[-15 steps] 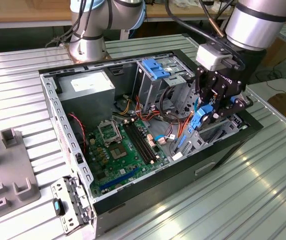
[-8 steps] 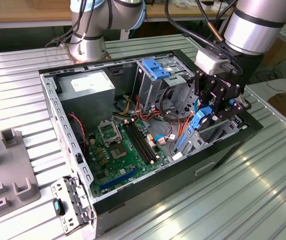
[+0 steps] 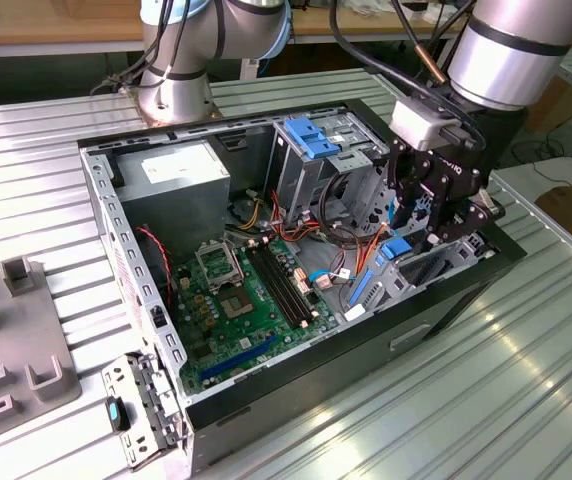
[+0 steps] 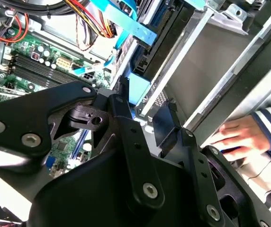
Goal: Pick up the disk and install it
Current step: 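Insert the disk into the insertion slot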
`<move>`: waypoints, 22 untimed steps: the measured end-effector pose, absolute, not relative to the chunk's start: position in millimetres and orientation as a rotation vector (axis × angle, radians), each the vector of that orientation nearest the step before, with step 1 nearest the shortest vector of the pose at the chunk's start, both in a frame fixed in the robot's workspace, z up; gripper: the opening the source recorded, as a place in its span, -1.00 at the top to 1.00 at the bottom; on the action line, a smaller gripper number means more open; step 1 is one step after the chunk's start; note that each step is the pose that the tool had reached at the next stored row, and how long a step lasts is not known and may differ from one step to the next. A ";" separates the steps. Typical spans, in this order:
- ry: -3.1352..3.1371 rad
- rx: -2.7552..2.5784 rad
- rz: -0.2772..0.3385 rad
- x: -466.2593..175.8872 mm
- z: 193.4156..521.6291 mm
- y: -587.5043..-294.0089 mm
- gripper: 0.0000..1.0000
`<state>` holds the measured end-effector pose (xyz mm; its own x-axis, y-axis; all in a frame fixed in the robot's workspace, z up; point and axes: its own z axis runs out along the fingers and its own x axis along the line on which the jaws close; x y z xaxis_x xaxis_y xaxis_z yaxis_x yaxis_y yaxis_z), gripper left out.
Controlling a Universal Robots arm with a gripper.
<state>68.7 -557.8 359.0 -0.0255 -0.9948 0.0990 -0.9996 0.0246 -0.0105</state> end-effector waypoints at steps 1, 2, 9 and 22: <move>-2.202 2.147 0.118 68.7 368.1 -557.8 0.06; -2.202 2.147 0.118 68.7 376.8 -557.8 0.06; -2.200 2.146 0.121 68.7 408.1 -557.8 0.06; -2.201 2.146 0.121 82.7 416.2 -552.1 0.06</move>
